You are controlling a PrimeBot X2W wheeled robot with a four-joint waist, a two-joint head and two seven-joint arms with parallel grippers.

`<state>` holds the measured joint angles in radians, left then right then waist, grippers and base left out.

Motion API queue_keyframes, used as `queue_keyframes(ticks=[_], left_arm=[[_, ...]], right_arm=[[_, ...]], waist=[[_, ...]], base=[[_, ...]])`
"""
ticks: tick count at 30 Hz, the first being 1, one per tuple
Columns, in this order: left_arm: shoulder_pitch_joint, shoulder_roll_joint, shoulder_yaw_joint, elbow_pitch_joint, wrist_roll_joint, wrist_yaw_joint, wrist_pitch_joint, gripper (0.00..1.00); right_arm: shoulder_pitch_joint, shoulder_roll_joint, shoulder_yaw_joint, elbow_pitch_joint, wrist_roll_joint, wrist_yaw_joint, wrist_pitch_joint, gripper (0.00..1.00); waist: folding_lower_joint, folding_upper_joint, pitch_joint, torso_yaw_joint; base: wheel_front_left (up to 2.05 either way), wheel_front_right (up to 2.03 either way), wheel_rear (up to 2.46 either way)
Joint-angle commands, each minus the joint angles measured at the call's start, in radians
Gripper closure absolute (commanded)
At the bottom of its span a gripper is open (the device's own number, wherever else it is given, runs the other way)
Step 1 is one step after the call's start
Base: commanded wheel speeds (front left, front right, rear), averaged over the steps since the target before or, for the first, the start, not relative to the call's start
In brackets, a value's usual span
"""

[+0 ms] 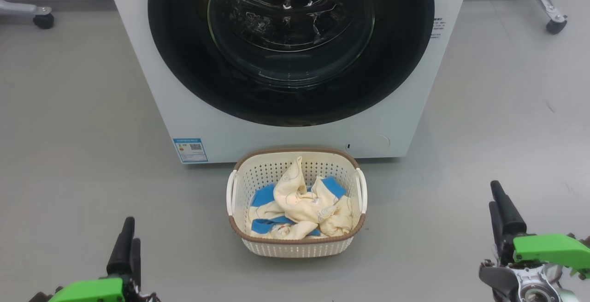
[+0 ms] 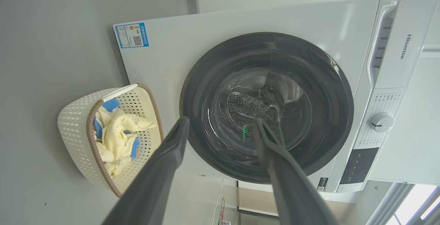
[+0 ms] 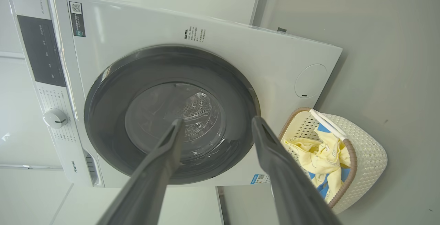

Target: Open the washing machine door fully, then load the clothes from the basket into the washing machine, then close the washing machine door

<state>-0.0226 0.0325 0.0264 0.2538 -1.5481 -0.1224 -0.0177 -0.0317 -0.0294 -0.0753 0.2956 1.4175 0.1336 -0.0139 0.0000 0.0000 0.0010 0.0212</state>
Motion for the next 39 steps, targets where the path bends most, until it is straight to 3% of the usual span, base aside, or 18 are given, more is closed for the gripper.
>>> queue_keyframes(ticks=[1,13,39], left_arm=[[-0.054,0.012,0.011,-0.042,0.016,-0.003,-0.010,0.00],[-0.063,0.012,0.021,-0.102,0.107,-0.004,-0.044,0.00],[-0.072,0.014,0.023,-0.194,0.563,-0.005,-0.117,0.00]], right_arm=[[-0.061,-0.014,0.006,-0.043,-0.022,-0.001,-0.013,0.00],[-0.077,-0.015,-0.022,-0.107,-0.185,-0.001,-0.048,0.00],[-0.101,-0.017,0.013,-0.182,-0.593,-0.002,-0.121,0.00]], waist=[[0.0000,0.0000,0.000,0.002],[0.0000,0.0000,0.000,0.013],[0.0000,0.0000,0.002,0.028]], base=[[0.00,0.00,0.00],[0.00,0.00,0.00],[0.00,0.00,0.00]])
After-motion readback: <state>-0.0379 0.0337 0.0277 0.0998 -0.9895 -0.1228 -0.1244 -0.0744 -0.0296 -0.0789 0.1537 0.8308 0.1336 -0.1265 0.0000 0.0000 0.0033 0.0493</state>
